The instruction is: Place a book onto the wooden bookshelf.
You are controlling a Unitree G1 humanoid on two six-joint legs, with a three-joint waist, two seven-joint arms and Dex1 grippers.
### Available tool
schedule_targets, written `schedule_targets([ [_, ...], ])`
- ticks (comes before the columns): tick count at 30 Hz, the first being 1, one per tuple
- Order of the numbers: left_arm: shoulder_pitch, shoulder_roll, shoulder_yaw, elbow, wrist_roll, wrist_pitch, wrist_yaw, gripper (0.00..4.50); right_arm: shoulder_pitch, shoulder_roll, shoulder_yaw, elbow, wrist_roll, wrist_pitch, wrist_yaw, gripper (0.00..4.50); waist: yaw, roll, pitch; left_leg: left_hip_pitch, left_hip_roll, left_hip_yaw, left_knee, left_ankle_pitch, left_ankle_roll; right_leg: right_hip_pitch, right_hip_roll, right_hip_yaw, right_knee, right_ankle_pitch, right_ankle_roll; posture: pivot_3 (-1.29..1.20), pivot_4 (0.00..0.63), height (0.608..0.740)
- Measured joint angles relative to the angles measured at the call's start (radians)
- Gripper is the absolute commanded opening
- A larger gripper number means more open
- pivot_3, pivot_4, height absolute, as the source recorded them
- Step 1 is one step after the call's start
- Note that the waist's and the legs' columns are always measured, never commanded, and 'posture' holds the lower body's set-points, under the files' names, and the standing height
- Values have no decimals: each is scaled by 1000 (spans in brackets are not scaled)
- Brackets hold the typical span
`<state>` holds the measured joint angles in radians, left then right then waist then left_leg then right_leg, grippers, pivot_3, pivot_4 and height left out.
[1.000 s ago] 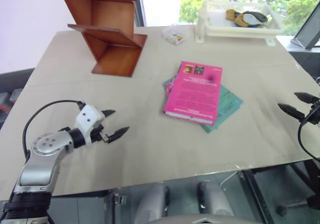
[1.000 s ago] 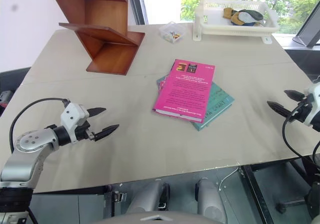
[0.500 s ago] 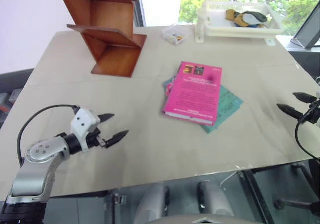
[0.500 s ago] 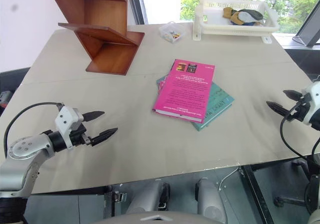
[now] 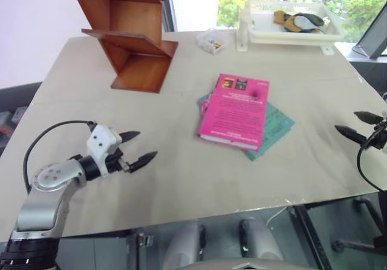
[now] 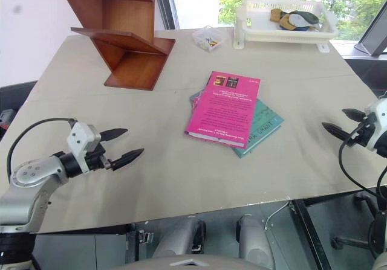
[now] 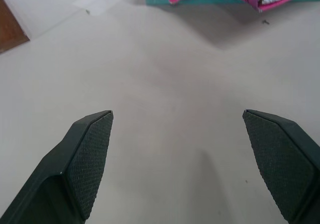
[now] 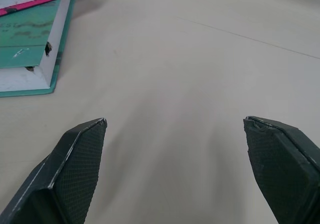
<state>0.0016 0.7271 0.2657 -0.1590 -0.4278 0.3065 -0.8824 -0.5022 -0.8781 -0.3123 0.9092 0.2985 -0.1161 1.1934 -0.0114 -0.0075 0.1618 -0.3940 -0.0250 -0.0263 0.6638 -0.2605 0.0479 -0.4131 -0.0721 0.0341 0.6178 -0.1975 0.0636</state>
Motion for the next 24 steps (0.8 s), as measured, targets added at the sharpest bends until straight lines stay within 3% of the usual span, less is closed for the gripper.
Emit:
schedule_targets([
  [3,-67,-91,2,11,-98,128,75,4444,4,0,0,-29,9,0,22,4500,-1,0,0,0,0,0,1,0,0,0,1,-1,0,2,4,0,150,740],
  [14,-150,-159,-74,-23,-256,392,104,4444,143,-1,-49,-258,156,142,170,4500,3,0,0,0,-1,-2,3,0,0,1,2,-2,1,2,4,0,150,740],
  [24,-285,-176,-122,116,-263,426,40,4444,405,-59,-94,-633,321,456,246,4500,5,0,0,-1,-2,-3,4,0,0,1,6,-3,2,2,4,0,150,740],
])
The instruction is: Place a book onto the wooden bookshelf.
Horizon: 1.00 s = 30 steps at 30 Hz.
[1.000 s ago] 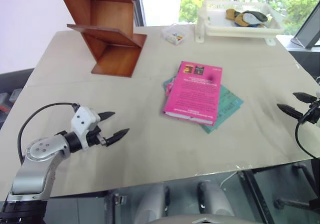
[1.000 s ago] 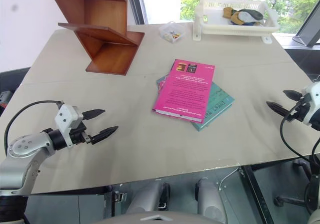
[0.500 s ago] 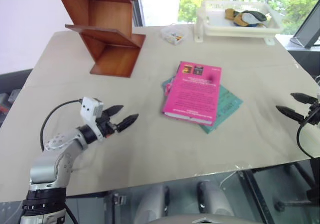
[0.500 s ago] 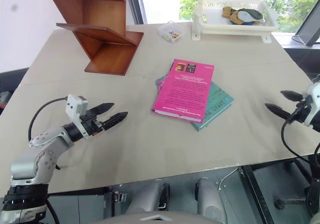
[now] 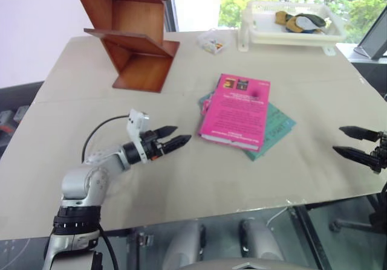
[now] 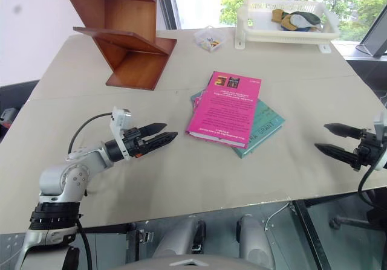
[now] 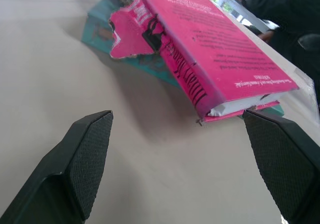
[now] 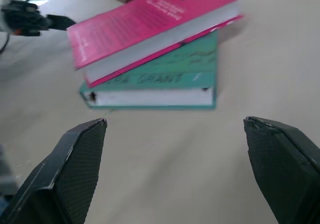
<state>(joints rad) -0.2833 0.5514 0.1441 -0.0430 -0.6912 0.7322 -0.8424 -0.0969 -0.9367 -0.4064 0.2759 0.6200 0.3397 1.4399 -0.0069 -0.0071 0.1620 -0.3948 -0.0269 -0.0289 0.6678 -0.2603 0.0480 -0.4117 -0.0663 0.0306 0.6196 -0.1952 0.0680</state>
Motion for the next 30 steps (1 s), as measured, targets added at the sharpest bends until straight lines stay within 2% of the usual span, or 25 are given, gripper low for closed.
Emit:
schedule_targets([
  [7,-199,-154,-14,212,-96,157,-21,4444,44,-1,-19,-64,5,10,-33,4500,6,-1,0,-1,-2,-2,2,0,0,0,2,-1,1,0,1,0,150,740],
  [10,-248,-172,0,295,-129,223,-28,4444,52,-1,-33,-71,7,10,-35,4500,2,-1,0,-1,-2,-3,2,0,0,0,2,-2,2,0,1,0,150,740],
  [13,-424,-194,13,591,-133,353,-26,4444,106,-6,-82,-124,31,33,-34,4500,5,-1,0,-2,-4,-4,2,0,0,0,2,-4,3,-1,2,0,150,740],
  [16,-541,-197,44,807,-113,403,-27,4444,150,-11,-126,-199,61,63,-36,4500,1,-2,1,-2,-4,-4,2,0,0,1,2,-4,2,-1,2,0,150,740],
  [24,-654,-237,36,1017,-3,393,-132,4444,246,-12,-202,-353,113,128,-66,4500,4,-3,1,-2,-4,-5,2,0,0,1,1,-4,2,-1,3,0,150,740],
  [30,-683,-262,-10,1065,71,376,-244,4444,297,-15,-229,-405,150,181,-56,4500,9,-3,1,-2,-4,-4,2,0,0,1,0,-4,2,-1,3,0,150,740],
])
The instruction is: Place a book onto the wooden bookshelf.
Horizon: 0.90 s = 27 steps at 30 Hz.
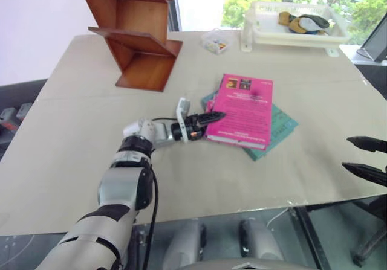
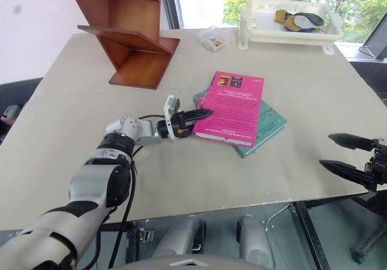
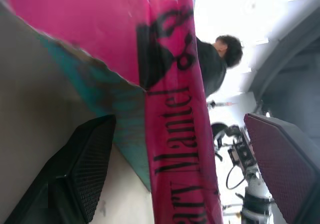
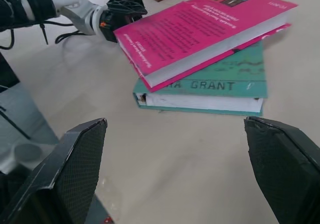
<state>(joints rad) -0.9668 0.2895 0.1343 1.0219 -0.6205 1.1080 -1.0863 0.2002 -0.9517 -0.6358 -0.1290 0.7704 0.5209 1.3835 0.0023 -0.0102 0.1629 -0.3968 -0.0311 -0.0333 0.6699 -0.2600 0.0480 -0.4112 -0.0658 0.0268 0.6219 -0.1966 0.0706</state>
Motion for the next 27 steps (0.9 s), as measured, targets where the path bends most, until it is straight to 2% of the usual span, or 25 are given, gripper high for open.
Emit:
schedule_targets([
  [7,-42,-16,-18,64,71,-35,-67,4444,5,-11,-3,-79,86,69,27,4500,6,0,0,0,0,0,0,0,0,0,0,0,0,0,0,0,150,740],
  [15,-51,-34,-58,78,139,-53,-177,4444,-22,-2,-6,-117,110,26,32,4500,12,0,0,-1,0,0,0,0,0,0,-1,0,-1,0,0,0,150,740],
  [18,-48,-41,-56,79,149,-60,-178,3561,-28,-2,-6,-108,104,16,40,4500,12,0,0,-1,0,-1,0,0,0,0,-1,-1,0,0,0,0,150,740],
  [20,-43,-50,-55,82,153,-66,-178,2686,-31,-3,-6,-102,97,11,43,4500,12,-1,0,-1,0,-1,0,0,0,0,-1,-1,0,0,0,0,150,740],
  [23,-43,-50,-54,82,159,-65,-195,1148,-42,-4,-6,-84,92,8,48,4500,11,0,0,-1,0,-1,0,0,0,0,-1,-1,0,0,0,0,150,740],
  [25,-43,-51,-48,81,158,-60,-206,344,-53,-6,-5,-79,89,2,50,4500,12,0,0,-1,0,-1,0,0,0,0,-1,-1,0,0,0,0,150,740],
  [26,-43,-51,-45,79,158,-57,-209,151,-59,-6,-4,-77,85,0,50,4500,12,0,0,-1,0,-1,0,0,0,0,-1,-1,0,0,0,0,150,740],
  [27,-43,-51,-43,77,158,-54,-211,145,-61,-7,-3,-76,83,-1,50,4500,12,0,0,-1,0,-1,0,0,0,0,-1,-1,0,0,0,0,150,740],
])
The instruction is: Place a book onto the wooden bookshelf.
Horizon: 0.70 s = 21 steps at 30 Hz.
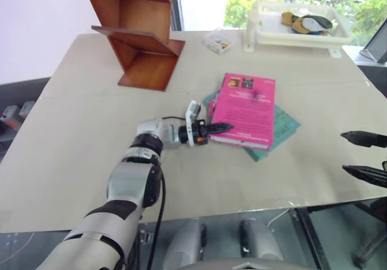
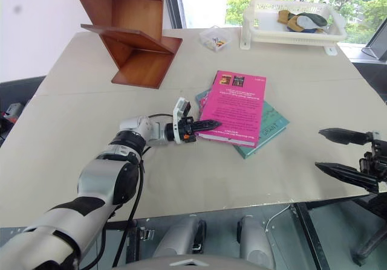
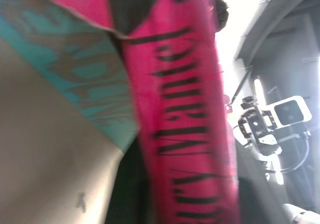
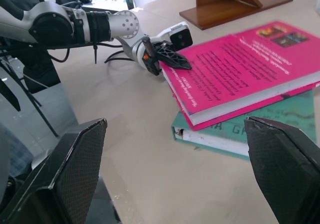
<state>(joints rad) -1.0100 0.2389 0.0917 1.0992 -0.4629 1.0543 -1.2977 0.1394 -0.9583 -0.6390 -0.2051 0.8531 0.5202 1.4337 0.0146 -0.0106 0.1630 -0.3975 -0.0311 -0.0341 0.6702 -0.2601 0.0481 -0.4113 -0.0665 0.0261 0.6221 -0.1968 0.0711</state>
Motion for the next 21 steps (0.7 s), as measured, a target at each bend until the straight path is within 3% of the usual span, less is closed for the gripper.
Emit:
schedule_targets([
  [7,53,13,17,-156,-42,85,-18,145,-2,0,6,9,-17,0,1,4500,-3,0,0,-1,1,0,0,0,0,-1,0,0,0,0,0,0,150,740],
  [15,110,50,5,-726,-115,38,27,145,-52,0,31,39,-29,-2,-3,4500,-1,0,1,-1,0,0,0,1,-2,-1,-3,1,0,0,0,0,150,740],
  [18,106,76,-58,-821,-16,-223,71,145,-121,11,46,88,-37,-20,-26,4500,0,0,1,0,0,1,0,3,-5,-1,-3,1,0,0,-1,0,150,740],
  [21,92,139,-169,-804,180,-565,119,145,-180,35,61,144,-58,-54,-49,4500,0,-1,1,0,0,1,-1,3,-5,-1,-3,2,-1,0,-1,0,150,740],
])
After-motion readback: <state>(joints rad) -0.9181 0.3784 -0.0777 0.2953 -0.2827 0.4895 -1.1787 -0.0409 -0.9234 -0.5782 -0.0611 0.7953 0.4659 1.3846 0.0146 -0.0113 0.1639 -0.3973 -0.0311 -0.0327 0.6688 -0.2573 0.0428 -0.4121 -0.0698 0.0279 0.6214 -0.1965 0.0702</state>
